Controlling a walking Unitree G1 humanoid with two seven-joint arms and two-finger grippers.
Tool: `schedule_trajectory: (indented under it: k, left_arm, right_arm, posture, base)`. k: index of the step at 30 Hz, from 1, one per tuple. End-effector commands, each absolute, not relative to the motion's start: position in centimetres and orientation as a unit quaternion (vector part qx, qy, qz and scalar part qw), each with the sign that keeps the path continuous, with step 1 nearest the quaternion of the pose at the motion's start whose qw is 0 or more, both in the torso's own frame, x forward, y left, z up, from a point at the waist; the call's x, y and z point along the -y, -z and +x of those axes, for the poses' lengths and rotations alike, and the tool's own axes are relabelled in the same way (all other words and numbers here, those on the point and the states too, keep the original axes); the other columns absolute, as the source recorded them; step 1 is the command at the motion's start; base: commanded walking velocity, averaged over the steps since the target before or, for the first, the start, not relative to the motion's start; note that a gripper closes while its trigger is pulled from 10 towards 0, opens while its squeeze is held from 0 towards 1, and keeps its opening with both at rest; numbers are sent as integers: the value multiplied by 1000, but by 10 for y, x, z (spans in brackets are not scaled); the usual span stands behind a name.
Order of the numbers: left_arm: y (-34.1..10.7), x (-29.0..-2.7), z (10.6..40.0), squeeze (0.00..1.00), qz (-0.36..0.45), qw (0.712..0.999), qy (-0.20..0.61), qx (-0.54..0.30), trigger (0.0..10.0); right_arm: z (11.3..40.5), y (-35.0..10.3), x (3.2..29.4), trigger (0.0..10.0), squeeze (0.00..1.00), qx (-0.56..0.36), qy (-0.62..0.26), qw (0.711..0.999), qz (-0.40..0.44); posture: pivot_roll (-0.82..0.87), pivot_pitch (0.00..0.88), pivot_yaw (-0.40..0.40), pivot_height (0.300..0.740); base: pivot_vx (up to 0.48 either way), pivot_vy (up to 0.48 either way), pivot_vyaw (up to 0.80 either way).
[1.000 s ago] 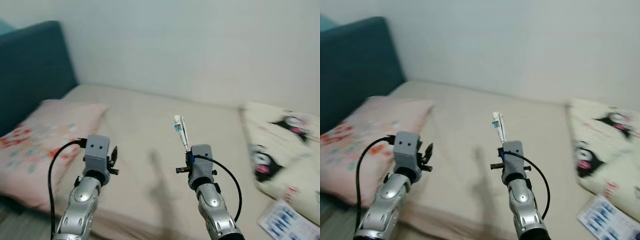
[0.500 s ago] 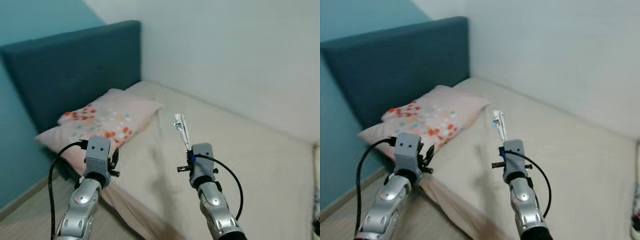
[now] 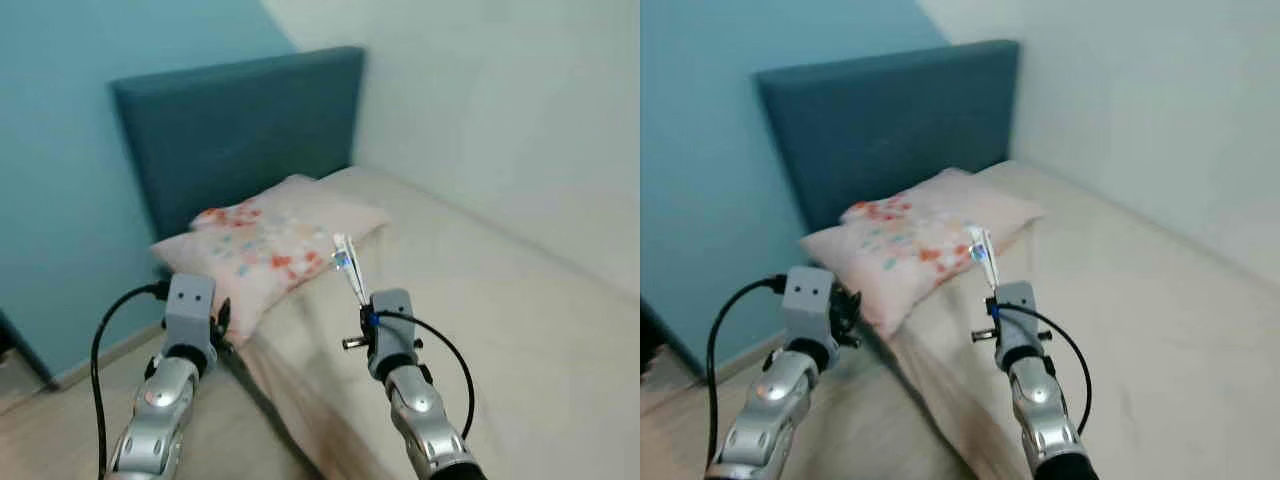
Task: Clean up the room
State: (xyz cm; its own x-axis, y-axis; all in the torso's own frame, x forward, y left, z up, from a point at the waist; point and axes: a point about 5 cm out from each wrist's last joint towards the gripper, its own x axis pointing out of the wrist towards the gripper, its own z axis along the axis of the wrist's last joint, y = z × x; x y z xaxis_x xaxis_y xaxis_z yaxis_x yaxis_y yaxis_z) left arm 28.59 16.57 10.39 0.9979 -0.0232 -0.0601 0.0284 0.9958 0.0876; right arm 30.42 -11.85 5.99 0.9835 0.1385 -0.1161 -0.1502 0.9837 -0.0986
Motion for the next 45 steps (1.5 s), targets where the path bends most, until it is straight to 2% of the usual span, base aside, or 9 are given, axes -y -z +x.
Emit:
schedule_trajectory:
  k: [1,33,45]
  left_arm:
    - [-102,-165,286,0,44,998,11,-38,10000]
    - [-96,-170,282,0,37,997,-6,-65,10000]
    - [-94,-169,280,0,42,996,-9,-75,10000]
  right_arm:
    - [303,-57,121,10000,0,-62,-68,995,-49]
    - [306,-61,122,10000,0,-62,-77,994,-45]
    - [305,-54,114,10000,0,-89,-123,987,-47]
  posture:
    - [115,0,-104,740]
    - [107,5,-115,740]
    - [109,2,-124,740]
  base:
    - [0,0,800]
    - [0,0,800]
    - [0,0,800]
